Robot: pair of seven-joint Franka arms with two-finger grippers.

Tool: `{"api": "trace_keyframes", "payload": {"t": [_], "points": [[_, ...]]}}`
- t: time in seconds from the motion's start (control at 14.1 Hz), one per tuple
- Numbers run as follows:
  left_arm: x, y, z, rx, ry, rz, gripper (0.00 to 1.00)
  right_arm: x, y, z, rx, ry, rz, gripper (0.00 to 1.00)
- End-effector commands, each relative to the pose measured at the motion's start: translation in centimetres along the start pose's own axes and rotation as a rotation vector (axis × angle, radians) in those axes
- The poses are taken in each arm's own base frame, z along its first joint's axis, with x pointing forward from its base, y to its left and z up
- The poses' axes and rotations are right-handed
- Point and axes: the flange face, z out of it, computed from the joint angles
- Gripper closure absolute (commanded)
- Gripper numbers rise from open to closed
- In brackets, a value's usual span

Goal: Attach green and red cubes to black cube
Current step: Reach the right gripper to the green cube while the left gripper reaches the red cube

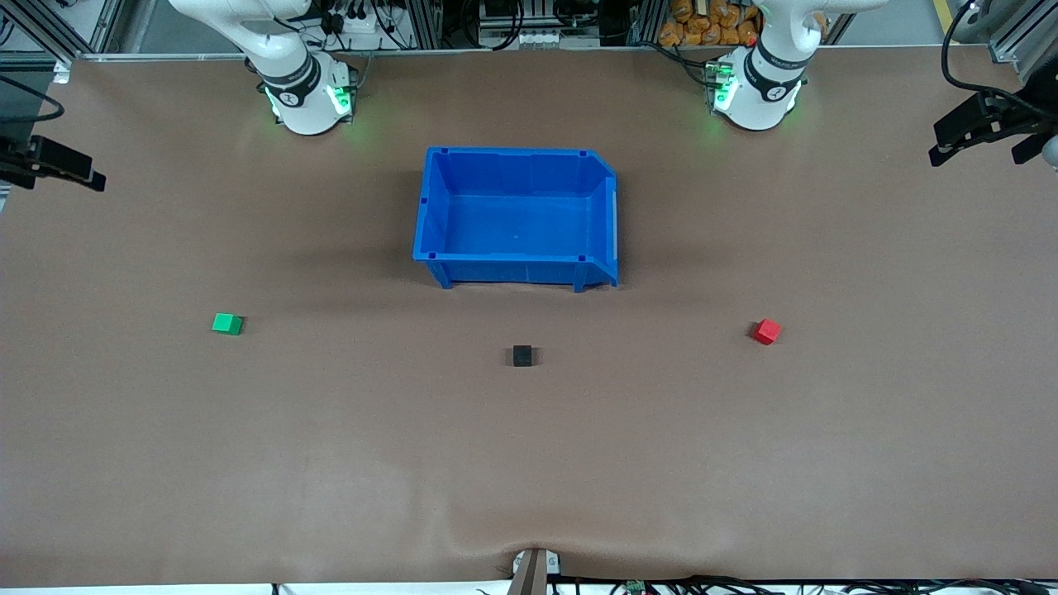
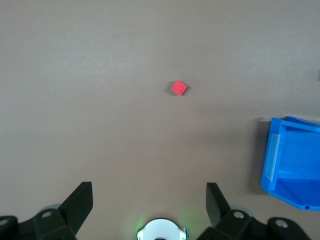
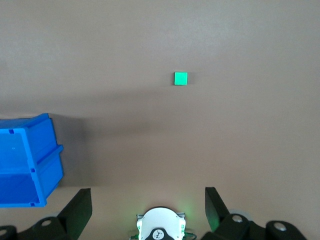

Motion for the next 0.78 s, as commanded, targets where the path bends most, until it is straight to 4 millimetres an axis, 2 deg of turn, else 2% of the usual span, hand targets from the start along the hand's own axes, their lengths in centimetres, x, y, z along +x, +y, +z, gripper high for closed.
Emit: {"api": "trace_keyframes", "payload": {"t": [0.0,0.14,0.43,0.71], "points": [[-0.3,0.2,-0.5,-0.012,-0.005,0.005,0.0,-0.3,-0.3,-0.7,-0.01,0.036,0.012,0.0],[-0.3,0.1,-0.5,-0.013,-0.005,0.005,0.0,0.7,0.1,-1.5,-0.013,0.123,0.019,0.0],[-0.3,-0.1,-0.2,-0.021,-0.014,0.003,0.0,2.6,-0.1,-1.5,-0.019,0.203,0.014,0.0],[-0.1,0.4,1.2,-0.038,-0.043,0.006,0.0,2.8,-0.4,-0.9,-0.015,0.18,0.006,0.0]]}}
